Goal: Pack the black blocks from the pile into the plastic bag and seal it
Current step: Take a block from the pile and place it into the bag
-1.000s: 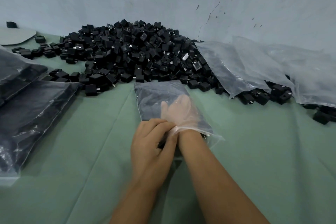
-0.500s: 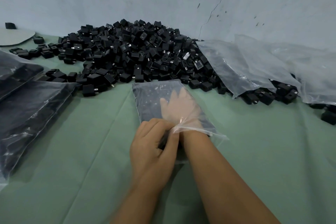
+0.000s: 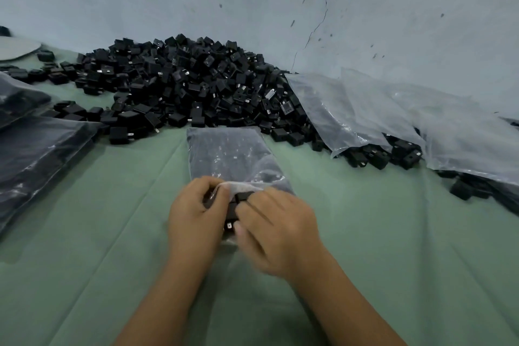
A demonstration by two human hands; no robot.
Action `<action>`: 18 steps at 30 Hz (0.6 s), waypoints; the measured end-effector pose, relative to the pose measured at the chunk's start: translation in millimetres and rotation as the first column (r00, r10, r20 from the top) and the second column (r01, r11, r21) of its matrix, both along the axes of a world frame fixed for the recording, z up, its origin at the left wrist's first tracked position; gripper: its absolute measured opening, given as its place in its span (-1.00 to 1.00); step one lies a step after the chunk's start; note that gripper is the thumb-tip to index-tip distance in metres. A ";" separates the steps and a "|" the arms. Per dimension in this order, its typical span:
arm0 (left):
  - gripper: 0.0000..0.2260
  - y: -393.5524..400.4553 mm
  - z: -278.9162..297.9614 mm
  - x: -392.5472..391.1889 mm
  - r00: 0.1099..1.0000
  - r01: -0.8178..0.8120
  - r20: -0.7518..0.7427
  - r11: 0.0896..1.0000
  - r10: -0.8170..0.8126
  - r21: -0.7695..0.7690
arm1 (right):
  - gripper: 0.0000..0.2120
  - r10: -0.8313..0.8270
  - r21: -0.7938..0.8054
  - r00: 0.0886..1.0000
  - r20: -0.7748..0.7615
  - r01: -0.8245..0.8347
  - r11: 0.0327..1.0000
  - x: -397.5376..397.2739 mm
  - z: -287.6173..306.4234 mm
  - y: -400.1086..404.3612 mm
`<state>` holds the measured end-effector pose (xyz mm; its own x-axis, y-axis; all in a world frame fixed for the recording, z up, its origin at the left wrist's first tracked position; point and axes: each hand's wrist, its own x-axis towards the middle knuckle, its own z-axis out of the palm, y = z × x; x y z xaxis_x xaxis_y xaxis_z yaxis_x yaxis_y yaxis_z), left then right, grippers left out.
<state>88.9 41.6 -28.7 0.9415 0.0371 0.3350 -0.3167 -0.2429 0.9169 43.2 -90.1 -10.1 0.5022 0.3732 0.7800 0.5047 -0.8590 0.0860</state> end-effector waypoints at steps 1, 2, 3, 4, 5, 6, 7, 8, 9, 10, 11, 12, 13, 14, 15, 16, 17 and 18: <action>-0.87 -0.6 0.0 1.0 0.999 -0.007 -0.031 1.000 0.007 0.014 | -0.68 -0.001 0.097 0.999 0.040 -0.003 0.995 3.0 5.1 -4.5; -0.87 -1.1 0.1 1.7 0.999 -0.013 -0.047 0.999 0.015 0.039 | -0.66 -0.040 0.205 0.999 0.032 0.032 0.978 8.7 11.4 -9.6; -0.86 -2.0 -0.2 1.9 0.998 -0.020 -0.051 0.997 0.024 0.068 | -0.66 -0.101 0.314 0.995 -0.022 0.103 0.944 17.4 16.1 -16.6; -0.85 -2.6 -0.7 2.3 0.998 -0.028 -0.050 0.996 0.032 0.089 | -0.68 -0.167 0.406 0.980 -0.108 0.197 0.892 28.8 20.8 -25.2; -0.84 -2.8 -1.4 2.5 0.998 -0.034 -0.047 0.994 0.039 0.100 | -0.71 -0.221 0.472 0.952 -0.213 0.298 0.830 43.1 23.2 -35.5; -0.84 -2.6 -2.4 2.9 0.998 -0.041 -0.042 0.993 0.046 0.107 | -0.74 -0.259 0.502 0.913 -0.314 0.391 0.771 59.1 22.3 -47.4; -0.84 -2.3 -3.2 3.5 0.998 -0.049 -0.034 0.992 0.053 0.114 | -0.73 -0.282 0.502 0.868 -0.409 0.472 0.725 75.4 19.5 -59.9; -0.84 -2.5 -4.1 3.8 0.998 -0.056 -0.025 0.991 0.060 0.125 | -0.66 -0.276 0.488 0.823 -0.497 0.528 0.695 91.2 15.3 -72.2; -0.83 -2.9 -5.0 4.1 0.998 -0.061 -0.018 0.989 0.064 0.136 | -0.58 -0.241 0.478 0.783 -0.573 0.558 0.679 105.5 11.0 -82.9; -0.83 -3.3 -6.0 4.6 0.998 -0.063 -0.012 0.988 0.066 0.144 | -0.50 -0.209 0.456 0.750 -0.628 0.572 0.681 118.9 6.2 -91.8; -0.82 -3.7 -7.0 5.2 0.998 -0.065 -0.007 0.987 0.066 0.147 | -0.42 -0.193 0.416 0.718 -0.669 0.577 0.703 131.2 1.4 -98.5; -0.82 -3.9 -7.9 6.3 0.998 -0.066 -0.003 0.987 0.068 0.149 | -0.35 -0.191 0.366 0.683 -0.705 0.580 0.728 142.1 -2.9 -103.7; -0.82 -4.2 -8.3 7.3 0.998 -0.068 -0.004 0.986 0.070 0.151 | -0.29 -0.186 0.327 0.646 -0.740 0.588 0.740 152.2 -6.6 -107.5; -0.83 -4.1 -8.6 8.5 0.997 -0.069 -0.006 0.986 0.071 0.154 | -0.25 -0.183 0.292 0.598 -0.781 0.607 0.739 161.6 -9.4 -110.2; -0.84 -4.2 -9.0 9.5 0.997 -0.069 -0.007 0.985 0.071 0.158 | -0.23 -0.190 0.253 0.544 -0.817 0.634 0.731 170.4 -11.8 -112.2; -0.85 -4.3 -9.5 10.2 0.998 -0.066 -0.005 0.985 0.068 0.161 | -0.24 -0.214 0.198 0.489 -0.846 0.660 0.725 178.3 -14.0 -113.8; -0.86 -4.4 -9.6 10.3 0.998 -0.062 -0.003 0.985 0.063 0.163 | -0.27 -0.262 0.120 0.434 -0.862 0.677 0.726 184.9 -15.8 -113.9; -0.88 -4.6 -9.3 9.7 0.998 -0.057 -0.005 0.985 0.058 0.163 | -0.31 -0.326 0.038 0.394 -0.859 0.685 0.728 189.3 -18.3 -112.7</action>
